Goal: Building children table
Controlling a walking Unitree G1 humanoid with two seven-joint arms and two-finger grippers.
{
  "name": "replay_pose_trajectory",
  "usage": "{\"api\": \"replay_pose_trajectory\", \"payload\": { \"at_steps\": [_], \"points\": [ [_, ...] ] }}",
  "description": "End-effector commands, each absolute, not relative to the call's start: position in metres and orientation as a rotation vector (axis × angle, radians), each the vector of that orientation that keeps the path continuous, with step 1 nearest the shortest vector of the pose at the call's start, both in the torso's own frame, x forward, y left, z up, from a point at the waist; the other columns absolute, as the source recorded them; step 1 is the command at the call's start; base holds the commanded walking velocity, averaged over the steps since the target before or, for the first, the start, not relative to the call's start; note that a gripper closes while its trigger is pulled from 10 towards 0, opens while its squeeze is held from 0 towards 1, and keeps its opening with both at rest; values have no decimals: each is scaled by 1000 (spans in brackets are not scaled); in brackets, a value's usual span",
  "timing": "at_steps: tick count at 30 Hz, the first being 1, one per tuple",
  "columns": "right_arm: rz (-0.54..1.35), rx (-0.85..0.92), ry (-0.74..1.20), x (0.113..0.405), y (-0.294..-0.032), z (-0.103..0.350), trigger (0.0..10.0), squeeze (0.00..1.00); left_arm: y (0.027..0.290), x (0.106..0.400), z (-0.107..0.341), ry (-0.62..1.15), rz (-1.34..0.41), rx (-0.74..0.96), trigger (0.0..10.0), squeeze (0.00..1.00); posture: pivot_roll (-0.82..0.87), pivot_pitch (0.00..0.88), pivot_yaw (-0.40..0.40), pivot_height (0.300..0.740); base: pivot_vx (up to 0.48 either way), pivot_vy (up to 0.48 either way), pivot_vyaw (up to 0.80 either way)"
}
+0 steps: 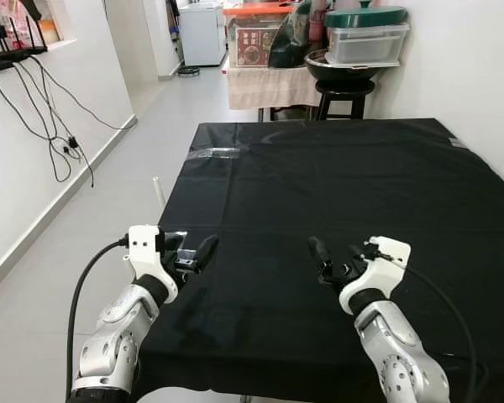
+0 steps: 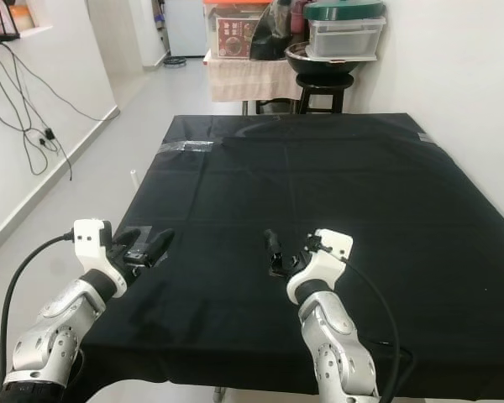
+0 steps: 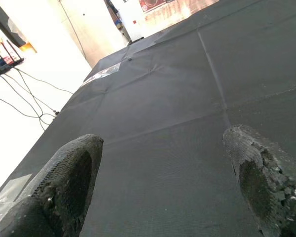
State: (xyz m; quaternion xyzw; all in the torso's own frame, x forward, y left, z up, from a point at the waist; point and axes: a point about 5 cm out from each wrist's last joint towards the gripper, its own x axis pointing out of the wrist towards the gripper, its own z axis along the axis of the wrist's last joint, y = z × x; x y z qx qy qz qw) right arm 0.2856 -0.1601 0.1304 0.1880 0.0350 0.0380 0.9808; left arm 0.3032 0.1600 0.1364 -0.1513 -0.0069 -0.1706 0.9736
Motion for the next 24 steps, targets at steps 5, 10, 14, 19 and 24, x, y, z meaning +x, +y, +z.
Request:
{"api": "replay_pose_trajectory", "payload": {
  "at_steps": [5,10,14,19,24],
  "points": [
    [68,382,72,287,-160,129,10000,0,160,305,137,-17,-338,-320,10000,0,-92,0,10,740,0,0,0],
    [68,384,71,287,-161,129,10000,0,160,305,137,-19,-337,-321,10000,0,-92,0,10,740,0,0,0],
    [67,385,71,288,-161,129,10000,0,160,306,137,-20,-336,-321,10000,0,-91,0,9,740,0,0,0],
    [66,385,69,288,-161,130,10000,0,160,306,137,-21,-334,-322,10000,0,-91,0,10,740,0,0,0],
    [66,386,70,288,-161,130,10000,0,160,306,138,-21,-334,-322,10000,0,-91,0,9,740,0,0,0]
  ]
}}
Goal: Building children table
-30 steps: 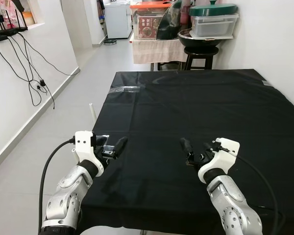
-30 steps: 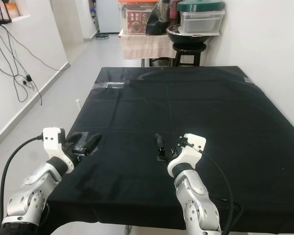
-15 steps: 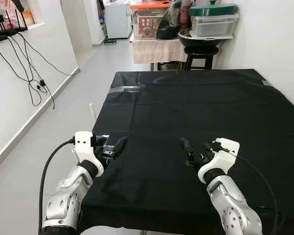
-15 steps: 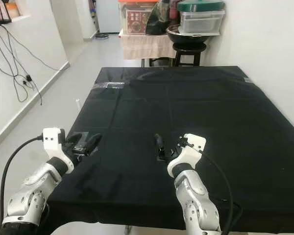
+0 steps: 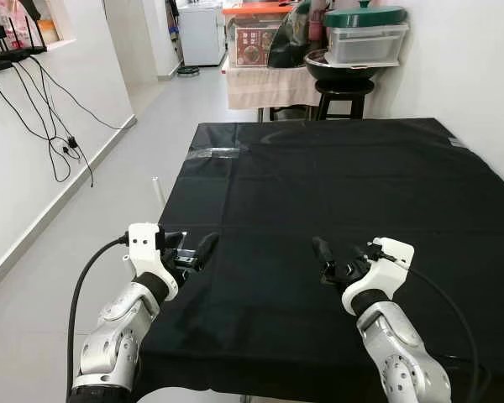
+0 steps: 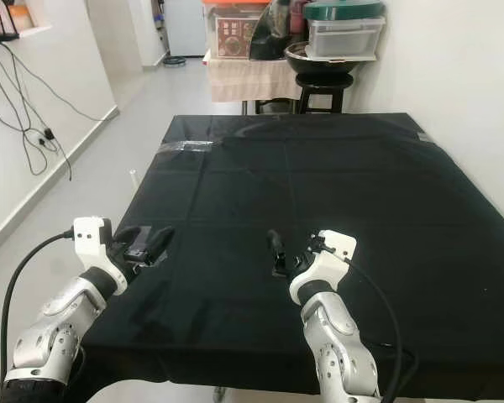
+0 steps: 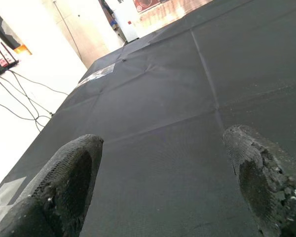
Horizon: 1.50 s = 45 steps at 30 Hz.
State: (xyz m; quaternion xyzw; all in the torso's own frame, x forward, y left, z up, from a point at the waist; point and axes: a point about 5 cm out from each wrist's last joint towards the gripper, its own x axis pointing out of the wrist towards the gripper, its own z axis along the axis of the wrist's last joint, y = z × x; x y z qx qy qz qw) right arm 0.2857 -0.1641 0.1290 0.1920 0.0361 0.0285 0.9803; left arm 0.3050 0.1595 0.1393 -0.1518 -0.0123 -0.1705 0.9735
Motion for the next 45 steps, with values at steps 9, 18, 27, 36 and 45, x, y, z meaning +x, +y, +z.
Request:
{"api": "replay_pose_trajectory", "payload": {
  "at_steps": [9,18,27,36,45],
  "points": [
    [65,387,69,288,-161,130,10000,0,160,307,138,-22,-332,-325,10000,0,-91,0,10,740,0,0,0],
    [65,389,70,289,-161,130,10000,0,160,307,138,-22,-331,-329,10000,0,-90,0,9,740,0,0,0],
    [65,392,71,289,-161,130,10000,0,161,307,138,-22,-330,-334,10000,0,-91,0,10,740,0,0,0],
    [65,391,72,289,-161,130,10000,0,160,307,137,-6,-329,-315,10000,0,-91,0,9,740,0,298,0],
    [66,389,76,289,-161,129,10000,0,159,307,135,7,-328,-304,10000,0,-91,0,11,740,0,480,0]
  ]
}}
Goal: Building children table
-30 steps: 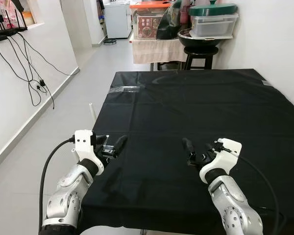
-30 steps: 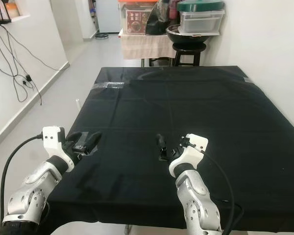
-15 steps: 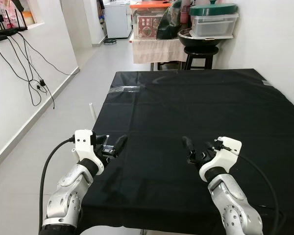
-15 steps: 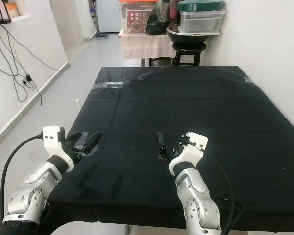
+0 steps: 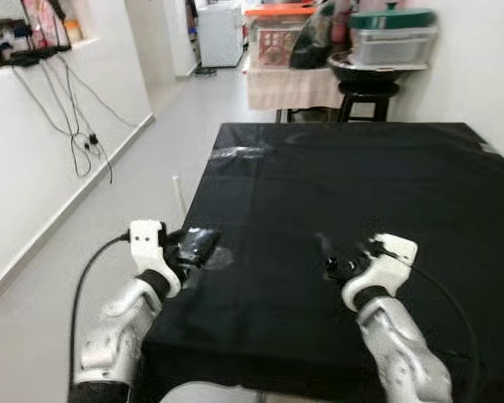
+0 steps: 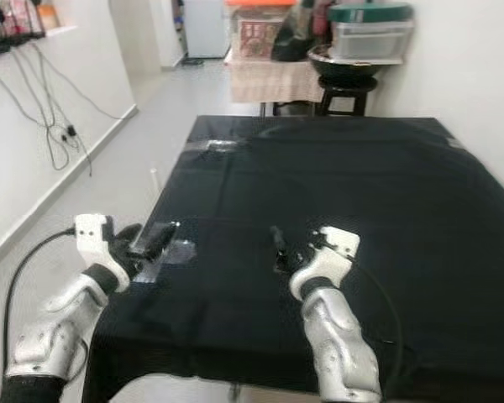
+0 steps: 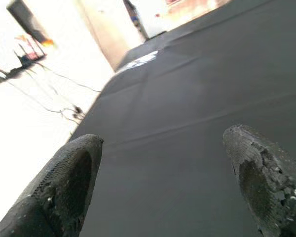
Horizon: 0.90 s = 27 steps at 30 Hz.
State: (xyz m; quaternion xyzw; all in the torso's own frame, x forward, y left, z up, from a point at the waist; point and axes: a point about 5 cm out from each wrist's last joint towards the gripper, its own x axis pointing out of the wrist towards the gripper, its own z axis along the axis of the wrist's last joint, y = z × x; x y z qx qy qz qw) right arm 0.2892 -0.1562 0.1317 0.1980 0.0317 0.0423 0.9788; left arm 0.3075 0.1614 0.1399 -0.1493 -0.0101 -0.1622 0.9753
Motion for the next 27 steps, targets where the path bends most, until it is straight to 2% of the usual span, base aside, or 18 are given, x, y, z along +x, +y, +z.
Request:
{"api": "replay_pose_trajectory", "payload": {
  "at_steps": [1,21,27],
  "points": [
    [66,389,76,289,-161,128,10000,0,159,307,134,8,-328,-302,10000,0,-91,0,11,740,0,480,0],
    [67,360,79,288,-160,128,10000,0,162,304,133,16,-303,-280,10000,0,-94,0,16,740,0,480,0],
    [58,313,61,289,-161,132,10000,0,172,287,132,20,-231,-281,10000,0,-87,0,18,740,0,172,0]
  ]
}}
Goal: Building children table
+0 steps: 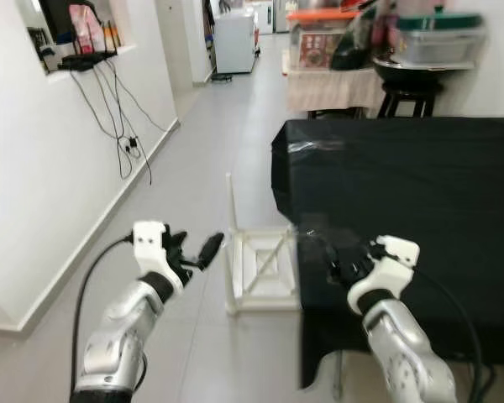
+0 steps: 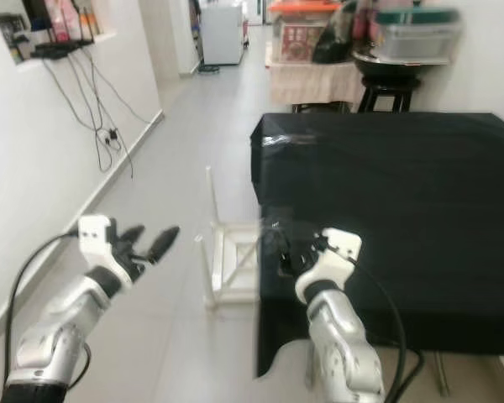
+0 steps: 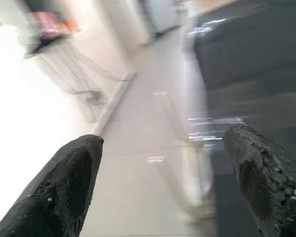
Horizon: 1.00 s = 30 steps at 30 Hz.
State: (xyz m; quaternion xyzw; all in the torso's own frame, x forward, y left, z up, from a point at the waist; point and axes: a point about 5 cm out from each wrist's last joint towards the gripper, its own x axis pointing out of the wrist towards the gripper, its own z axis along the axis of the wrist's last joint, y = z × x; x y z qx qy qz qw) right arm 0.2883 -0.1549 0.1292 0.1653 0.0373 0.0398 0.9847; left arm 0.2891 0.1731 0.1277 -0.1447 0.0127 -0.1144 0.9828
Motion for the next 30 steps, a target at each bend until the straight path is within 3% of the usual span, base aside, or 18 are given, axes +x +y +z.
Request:
{"api": "replay_pose_trajectory", "payload": {
  "at_steps": [1,6,11,14,30],
  "points": [
    [58,306,57,289,-161,133,10000,0,173,283,131,21,-228,-277,10000,0,-87,0,18,740,0,0,0],
    [70,252,33,292,-162,139,10000,0,171,262,126,41,-227,-264,10000,0,-71,0,12,740,0,0,0],
    [109,210,15,294,-161,143,10000,0,170,258,125,47,-220,-264,10000,0,-67,0,7,740,0,0,0],
    [118,180,11,294,-161,143,10000,0,169,261,127,43,-224,-264,10000,0,-72,0,8,740,0,0,800],
    [64,151,28,296,-167,141,10000,0,167,260,129,53,-242,-253,10000,0,-73,0,15,740,262,0,0]
  ]
}}
